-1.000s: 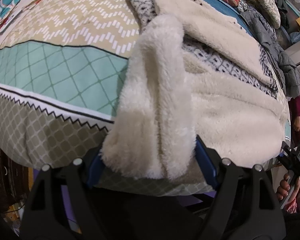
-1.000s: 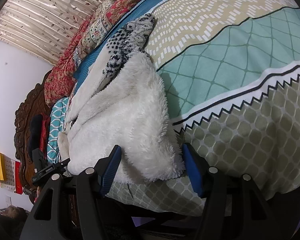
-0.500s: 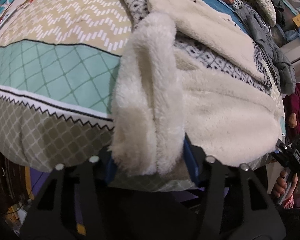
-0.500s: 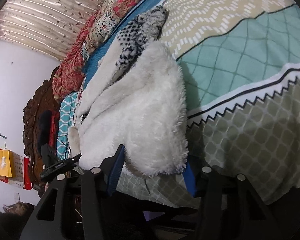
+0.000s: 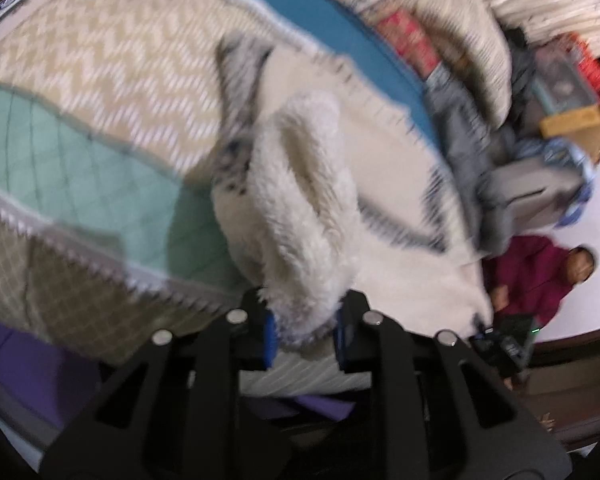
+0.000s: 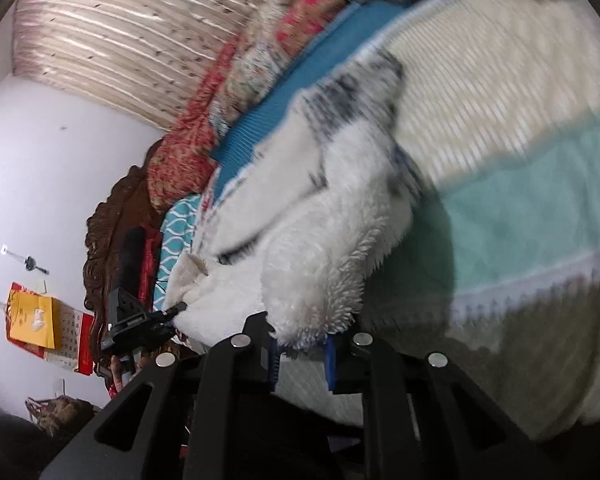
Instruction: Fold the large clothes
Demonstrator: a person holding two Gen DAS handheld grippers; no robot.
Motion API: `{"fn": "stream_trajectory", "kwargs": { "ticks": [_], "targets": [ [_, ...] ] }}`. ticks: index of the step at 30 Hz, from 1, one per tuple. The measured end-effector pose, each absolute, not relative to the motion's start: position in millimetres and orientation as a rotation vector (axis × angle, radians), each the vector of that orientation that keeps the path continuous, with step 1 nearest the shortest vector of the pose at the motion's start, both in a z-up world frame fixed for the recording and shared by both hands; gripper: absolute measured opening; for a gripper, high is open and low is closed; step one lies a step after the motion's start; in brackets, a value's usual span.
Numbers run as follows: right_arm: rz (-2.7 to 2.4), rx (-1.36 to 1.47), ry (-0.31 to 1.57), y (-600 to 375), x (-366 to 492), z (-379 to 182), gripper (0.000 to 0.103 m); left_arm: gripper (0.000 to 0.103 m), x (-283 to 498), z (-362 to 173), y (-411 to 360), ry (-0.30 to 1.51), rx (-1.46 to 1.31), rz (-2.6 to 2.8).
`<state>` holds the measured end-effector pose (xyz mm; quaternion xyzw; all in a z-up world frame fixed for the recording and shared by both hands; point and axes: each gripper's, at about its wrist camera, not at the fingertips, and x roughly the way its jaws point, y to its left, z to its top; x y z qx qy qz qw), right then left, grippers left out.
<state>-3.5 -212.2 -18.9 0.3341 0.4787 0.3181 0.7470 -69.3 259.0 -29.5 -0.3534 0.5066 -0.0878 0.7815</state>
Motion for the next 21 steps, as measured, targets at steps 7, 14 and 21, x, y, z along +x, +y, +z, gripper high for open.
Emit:
{"fn": "stream_trajectory", "kwargs": {
  "ticks": [7, 14, 21],
  "targets": [
    [0.643, 0.759, 1.042, -192.6, 149.8, 18.0, 0.015, 0.025, 49.0, 0.4, 279.0, 1.045, -0.87, -0.086],
    [0.354, 0.913, 1.045, -192.4, 260.9, 0.2, 0.038, 0.038, 178.9, -76.6, 309.7, 1.185, -1.053, 0.212],
    [0.284, 0.397, 0.752, -164.0, 196.9, 59.1, 0.053, 0.041, 209.5, -76.0, 312.0, 1.164, -1.013, 0.145]
  ]
}}
